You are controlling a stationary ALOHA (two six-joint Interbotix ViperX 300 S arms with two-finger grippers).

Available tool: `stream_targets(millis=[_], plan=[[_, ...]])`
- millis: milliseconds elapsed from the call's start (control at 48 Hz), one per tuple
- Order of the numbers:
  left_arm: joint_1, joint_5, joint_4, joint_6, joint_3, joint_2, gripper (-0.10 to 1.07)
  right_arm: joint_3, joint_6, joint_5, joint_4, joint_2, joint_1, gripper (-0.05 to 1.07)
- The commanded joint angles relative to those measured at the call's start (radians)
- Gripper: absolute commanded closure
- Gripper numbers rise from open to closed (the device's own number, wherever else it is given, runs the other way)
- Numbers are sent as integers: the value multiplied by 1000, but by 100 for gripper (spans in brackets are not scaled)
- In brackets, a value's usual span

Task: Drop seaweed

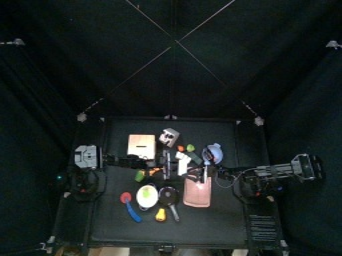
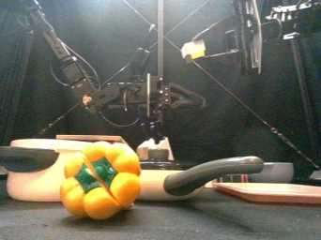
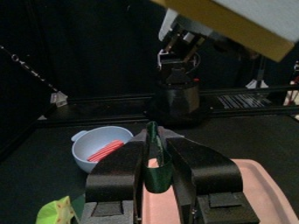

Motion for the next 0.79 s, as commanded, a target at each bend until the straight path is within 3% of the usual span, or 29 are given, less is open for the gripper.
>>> stream_targets(millis=[0,188,292,500,771], plan=[[-3,-6,0,0,12,-49,35,8,-2,11,-26,-63,-17,37],[-12,6,-2,-6,115,-135,35,52,-2,12,-55,-112,-23,37],[-15,81,-3,-8,198,-218,35,66,-2,14,-57,-112,-23,37],[-106,357,-75,-8,331,-402,35,66,-3,17,-61,-92,-26,37],[-190,749,-189,-9,437,-649,35,71,-3,35,-69,-64,-34,37]])
